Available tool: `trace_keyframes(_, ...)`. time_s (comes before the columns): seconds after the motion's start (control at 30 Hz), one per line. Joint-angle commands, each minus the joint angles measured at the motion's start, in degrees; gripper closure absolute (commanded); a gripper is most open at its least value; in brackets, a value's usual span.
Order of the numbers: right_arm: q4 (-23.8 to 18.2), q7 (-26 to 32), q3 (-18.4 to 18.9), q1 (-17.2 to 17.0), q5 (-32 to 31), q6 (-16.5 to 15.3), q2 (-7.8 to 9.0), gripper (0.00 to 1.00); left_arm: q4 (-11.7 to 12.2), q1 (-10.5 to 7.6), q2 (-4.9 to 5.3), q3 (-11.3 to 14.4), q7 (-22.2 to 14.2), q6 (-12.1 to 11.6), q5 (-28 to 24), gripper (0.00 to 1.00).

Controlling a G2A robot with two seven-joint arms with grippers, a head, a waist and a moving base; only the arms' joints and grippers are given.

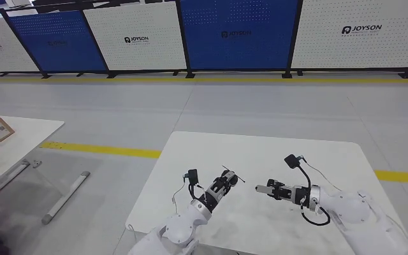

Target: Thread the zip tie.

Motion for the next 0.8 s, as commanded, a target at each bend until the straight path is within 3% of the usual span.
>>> trace_keyframes(0.0, 0.0, 0.01, 0.0, 0.0, 0.0, -0.01, 0.0, 0.0, 0.0, 0.0, 0.0, 0.0, 0.0, 0.01, 0.0, 1.0)
trace_keyframes(0.4, -0.57, -0.79, -0.16, -0.5, -0.64, 0.19, -0.08, 0.0, 0.29, -0.27, -0.54, 0.94, 0.61, -0.01, 1.02, 1.0)
trace_keyframes(0.57, -0.85, -2.53, 0.56, -0.6, -2.35, 2.55, -0.08, 0.0, 0.42, -0.28, -1.09, 1.38, 4.83, -0.72, 3.92, 1.0)
trace_keyframes(0.77, -1.12, -2.58, 0.69, -0.78, -2.58, 2.8, -0.03, 0.0, 0.18, -0.43, -1.31, 1.37, 5.03, -0.33, 3.68, 1.0)
